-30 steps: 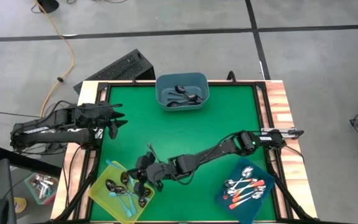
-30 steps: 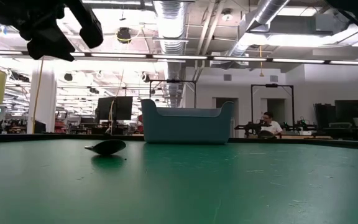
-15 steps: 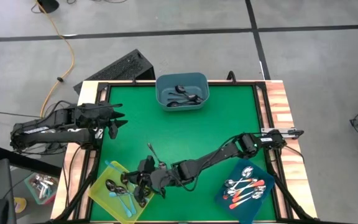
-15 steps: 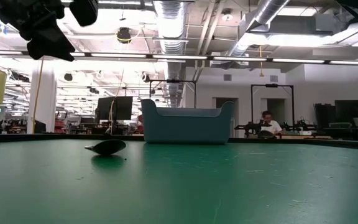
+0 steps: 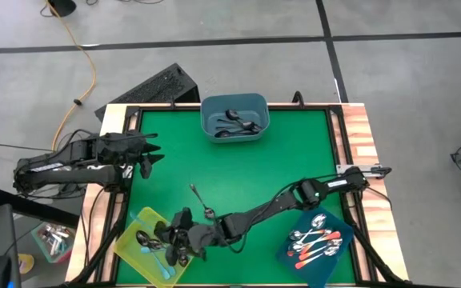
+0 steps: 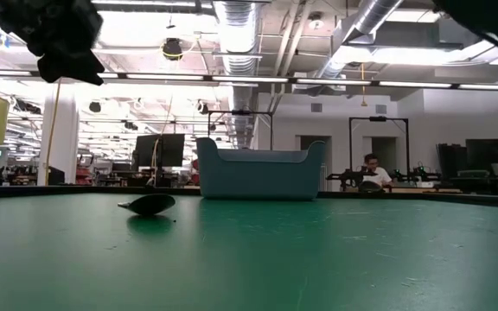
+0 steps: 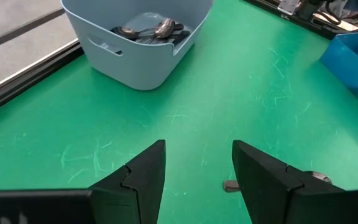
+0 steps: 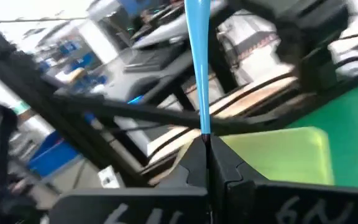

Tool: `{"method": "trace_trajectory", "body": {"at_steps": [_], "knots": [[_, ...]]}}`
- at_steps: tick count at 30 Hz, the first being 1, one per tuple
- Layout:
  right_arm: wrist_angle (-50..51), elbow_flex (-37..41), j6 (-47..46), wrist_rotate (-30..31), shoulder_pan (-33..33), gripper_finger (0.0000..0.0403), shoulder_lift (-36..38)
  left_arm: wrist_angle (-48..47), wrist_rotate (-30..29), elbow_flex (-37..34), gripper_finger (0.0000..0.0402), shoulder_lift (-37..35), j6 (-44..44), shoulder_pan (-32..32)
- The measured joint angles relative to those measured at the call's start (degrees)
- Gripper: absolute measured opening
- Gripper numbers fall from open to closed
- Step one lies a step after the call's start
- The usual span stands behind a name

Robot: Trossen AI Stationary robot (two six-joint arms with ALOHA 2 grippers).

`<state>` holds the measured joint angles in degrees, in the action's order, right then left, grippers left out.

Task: Sort silverware by color (type)
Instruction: Put the light blue spoon into the yellow bin

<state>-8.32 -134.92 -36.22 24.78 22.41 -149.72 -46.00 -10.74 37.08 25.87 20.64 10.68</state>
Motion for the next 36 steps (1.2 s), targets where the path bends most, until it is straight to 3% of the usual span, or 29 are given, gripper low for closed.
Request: {"method": "trace_trajectory", "body": {"at_steps": [2,21,36], "knots": [[-3.4,1.7,-1.8,-0.8,0.0,0.0005,-0.1,0.0,0.0,0.0,0.017,0.0,0.0,0.0],[9.2,1.3,-5.8,-2.4,0.7,0.0005,-0.6,0.0,0.0,0.0,0.017,0.0,0.1,0.0],[10.8,1.3,-5.5,-2.6,0.8,0.0005,-0.6,0.0,-0.2,0.0,0.017,0.0,-0.3,0.0]]}}
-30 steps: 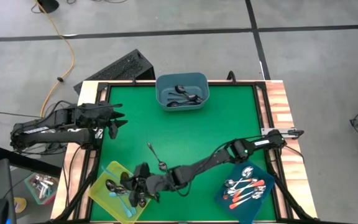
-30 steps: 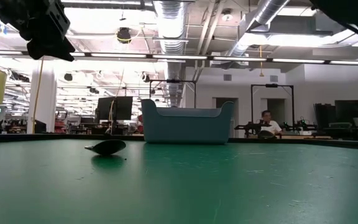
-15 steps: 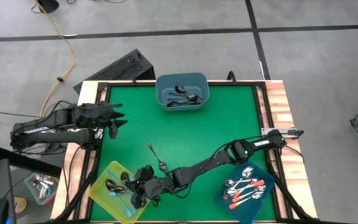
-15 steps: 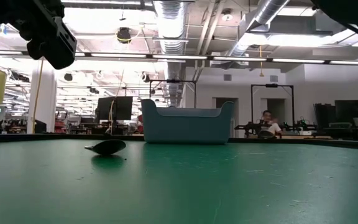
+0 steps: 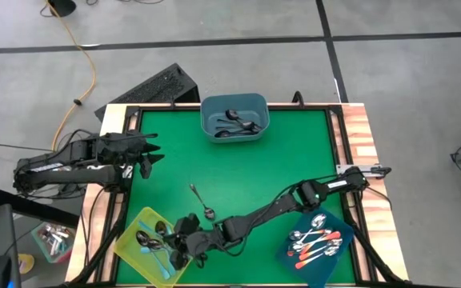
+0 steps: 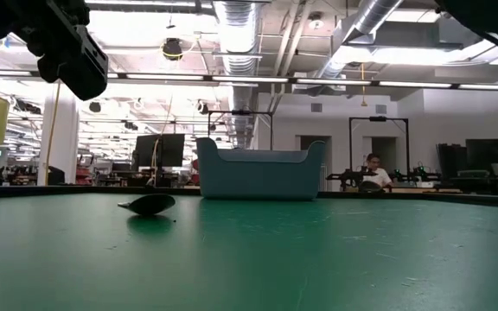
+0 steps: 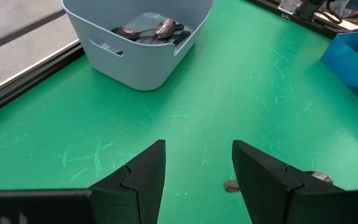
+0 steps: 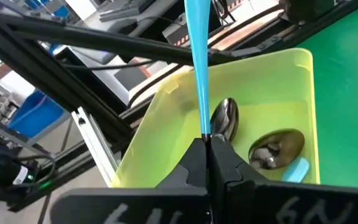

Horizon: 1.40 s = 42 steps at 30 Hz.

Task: Sort silverware by color (type)
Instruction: Put the light blue spoon into the yellow bin

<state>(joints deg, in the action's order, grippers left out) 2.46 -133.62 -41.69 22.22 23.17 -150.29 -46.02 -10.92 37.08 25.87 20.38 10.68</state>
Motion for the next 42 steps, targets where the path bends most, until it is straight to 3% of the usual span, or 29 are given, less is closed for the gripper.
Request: {"method": "trace_trajectory", "body": {"at_steps": [12,19,42], "knots": [[-8.6,0.0,-1.8,-4.6,-1.1,0.0005,-4.0,0.0,-0.4,0.0,0.017,0.0,-0.2,0.0],[-6.4,0.0,-1.8,-10.2,-2.6,0.0005,-3.9,0.0,-0.4,0.0,0.017,0.0,-0.2,0.0],[-3.0,0.0,-1.4,-16.5,-4.0,0.0024,-3.9,0.0,-0.4,0.0,0.017,0.0,-1.7,0.0]]}}
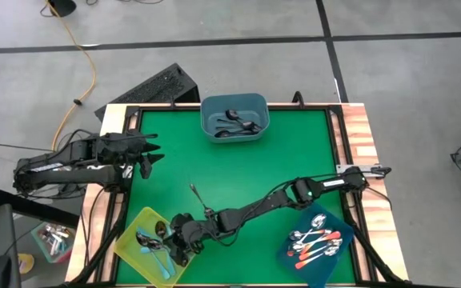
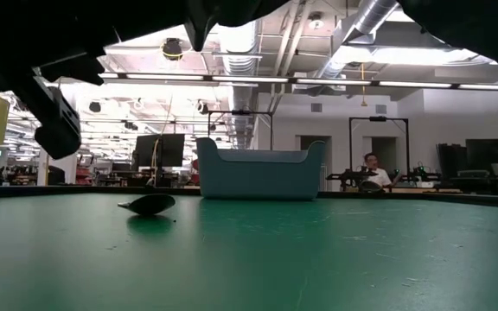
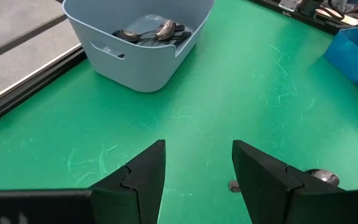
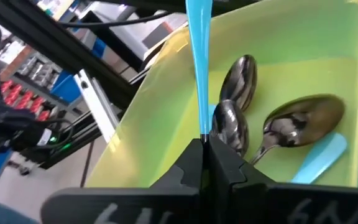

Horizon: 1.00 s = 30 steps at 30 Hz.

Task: Sort silverware by color (type)
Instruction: Put the light blue spoon into the yellow bin, then put the black spoon into the light blue bin

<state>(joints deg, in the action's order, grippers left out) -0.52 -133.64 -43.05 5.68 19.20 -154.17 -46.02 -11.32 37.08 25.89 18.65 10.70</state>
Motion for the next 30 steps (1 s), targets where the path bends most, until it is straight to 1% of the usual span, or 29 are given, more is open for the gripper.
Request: {"method": "trace_trajectory", "body": {"at_steps": [4,12,17,23,30], "knots": [[0.1,0.0,0.0,-1.4,-0.3,0.0039,0.0,0.0,0.0,0.0,0.017,0.0,0.0,0.0],[0.0,0.0,1.6,-1.4,-0.3,0.0087,0.0,0.0,0.0,0.0,0.017,0.0,0.0,0.0],[0.1,0.0,1.6,-1.5,-0.5,0.0109,0.0,0.0,0.0,0.0,0.017,0.0,0.0,0.0],[0.1,0.0,4.8,-1.4,-0.9,0.0113,0.4,0.0,0.0,0.0,0.017,0.0,0.0,0.0],[-0.4,-1.4,6.2,-1.4,-1.8,0.0114,0.7,0.0,0.6,0.0,0.017,0.0,0.0,0.0]]}}
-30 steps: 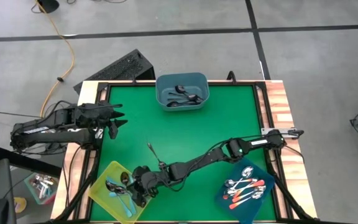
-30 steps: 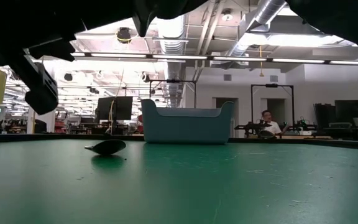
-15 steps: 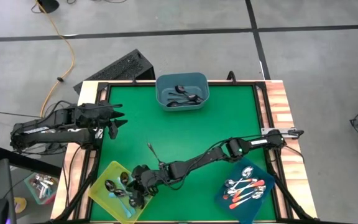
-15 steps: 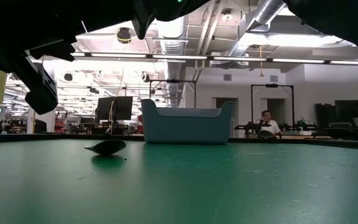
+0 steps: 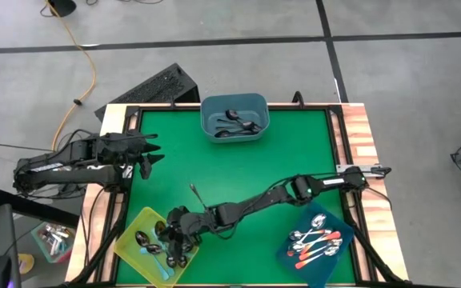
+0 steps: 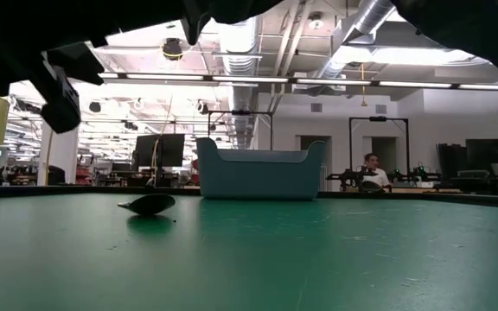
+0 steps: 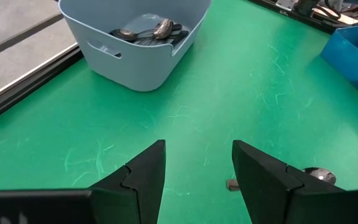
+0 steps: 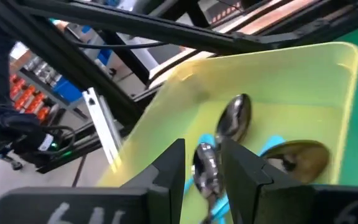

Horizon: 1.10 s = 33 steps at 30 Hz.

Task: Sort silverware by color (type)
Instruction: Put the black spoon into the light blue bin

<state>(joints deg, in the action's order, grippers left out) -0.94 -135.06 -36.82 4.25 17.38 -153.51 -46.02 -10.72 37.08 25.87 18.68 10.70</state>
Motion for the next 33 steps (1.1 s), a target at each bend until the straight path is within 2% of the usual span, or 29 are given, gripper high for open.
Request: {"method": "trace_trajectory", "body": {"at_steps": [9,15,20,24,29,33], "knots": [[4.6,-0.1,4.5,0.0,-2.1,0.0114,5.3,0.0,-0.1,0.0,0.017,0.0,0.0,0.0],[20.6,0.1,7.1,1.7,-3.9,0.0114,12.0,0.0,-0.1,0.0,0.017,0.0,0.0,0.0],[40.1,0.1,2.9,6.2,-5.2,0.0113,17.4,0.0,0.8,0.0,0.017,0.0,0.0,0.0],[51.6,0.3,-2.0,11.0,-5.6,0.0113,19.2,0.0,1.1,0.0,0.017,0.0,0.0,0.0],[58.5,0.2,-5.2,15.1,-5.6,0.0113,19.4,0.0,0.9,0.0,0.017,0.0,0.0,0.0],[58.0,0.1,-5.4,15.3,-5.5,0.0113,17.2,0.0,0.8,0.0,0.017,0.0,0.0,0.0]]}}
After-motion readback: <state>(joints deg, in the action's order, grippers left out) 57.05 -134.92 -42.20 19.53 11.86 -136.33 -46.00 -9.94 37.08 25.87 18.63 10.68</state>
